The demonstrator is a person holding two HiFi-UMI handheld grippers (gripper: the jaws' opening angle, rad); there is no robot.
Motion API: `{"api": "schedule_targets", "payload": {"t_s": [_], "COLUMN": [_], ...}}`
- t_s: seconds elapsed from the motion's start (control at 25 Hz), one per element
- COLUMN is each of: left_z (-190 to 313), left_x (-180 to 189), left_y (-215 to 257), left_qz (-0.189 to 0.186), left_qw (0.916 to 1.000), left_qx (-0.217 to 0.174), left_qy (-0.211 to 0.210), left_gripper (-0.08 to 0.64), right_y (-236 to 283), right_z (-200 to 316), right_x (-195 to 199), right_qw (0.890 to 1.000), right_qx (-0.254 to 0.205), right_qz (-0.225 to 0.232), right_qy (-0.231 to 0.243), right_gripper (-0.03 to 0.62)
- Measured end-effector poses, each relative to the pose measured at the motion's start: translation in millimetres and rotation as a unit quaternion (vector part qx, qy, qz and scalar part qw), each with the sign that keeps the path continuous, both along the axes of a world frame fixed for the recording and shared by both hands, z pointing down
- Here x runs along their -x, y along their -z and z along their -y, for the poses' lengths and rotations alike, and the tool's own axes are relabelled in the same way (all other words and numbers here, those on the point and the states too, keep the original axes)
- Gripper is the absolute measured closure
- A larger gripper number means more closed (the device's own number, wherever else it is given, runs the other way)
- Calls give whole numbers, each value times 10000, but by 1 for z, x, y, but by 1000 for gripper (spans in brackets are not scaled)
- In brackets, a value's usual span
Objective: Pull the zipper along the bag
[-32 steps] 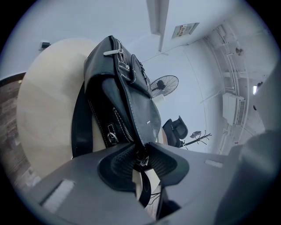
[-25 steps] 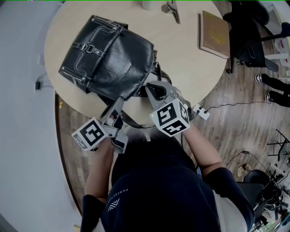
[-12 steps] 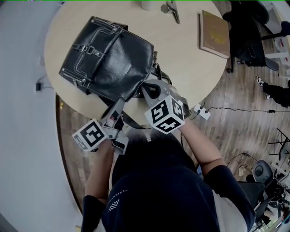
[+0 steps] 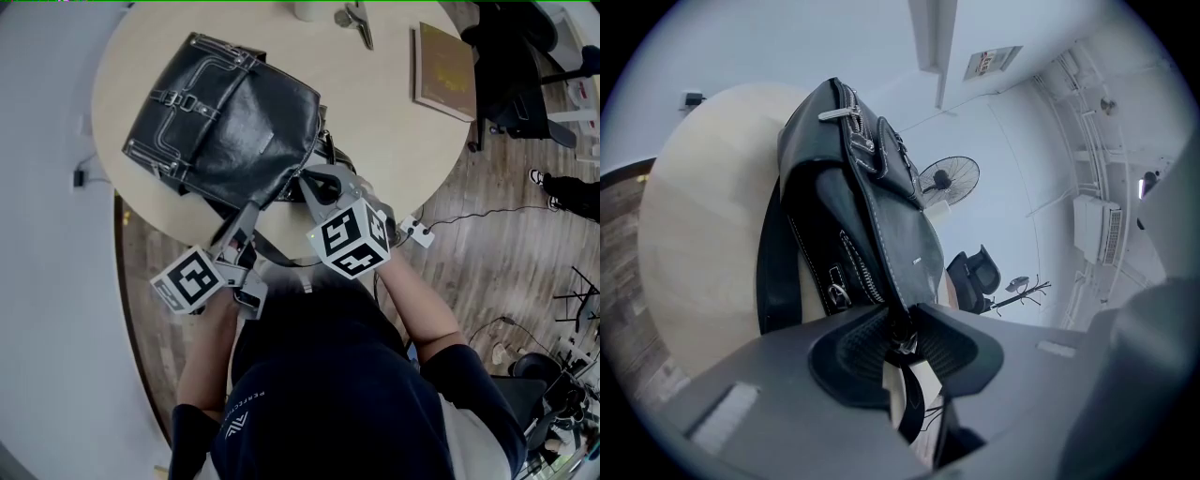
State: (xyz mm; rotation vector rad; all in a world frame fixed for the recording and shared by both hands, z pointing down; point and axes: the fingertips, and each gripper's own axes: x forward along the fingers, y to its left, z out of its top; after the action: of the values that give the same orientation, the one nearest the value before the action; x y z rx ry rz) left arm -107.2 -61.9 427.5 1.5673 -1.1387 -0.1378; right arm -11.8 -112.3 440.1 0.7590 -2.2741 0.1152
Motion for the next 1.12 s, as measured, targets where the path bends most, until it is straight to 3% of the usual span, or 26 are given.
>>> {"api": "schedule_targets", "payload": {"t_s": [0.48, 0.6, 0.72, 1.12], "left_z": [0, 1, 0, -1], "left_x": [1, -2, 0, -2], "left_y": [0, 1, 1, 1], "left_qz": [45, -130, -4, -112], "left_qw": [10000, 9998, 9999, 9999], "left_qx": [-45, -104, -56, -89], "left_qy": [46, 91, 94, 89], "left_gripper": [457, 457, 457, 457], "right_y": [6, 5, 5, 7], "right_z": [-7, 0, 2, 27], "right_x": [-7, -7, -7, -29], "right_qw": [9997, 9995, 9994, 9976], "right_qx": [-164, -217, -263, -429], "right_qz": [-173, -215, -238, -422], "right_qy": [74, 32, 22, -351], "right_gripper": [577, 577, 577, 577]}}
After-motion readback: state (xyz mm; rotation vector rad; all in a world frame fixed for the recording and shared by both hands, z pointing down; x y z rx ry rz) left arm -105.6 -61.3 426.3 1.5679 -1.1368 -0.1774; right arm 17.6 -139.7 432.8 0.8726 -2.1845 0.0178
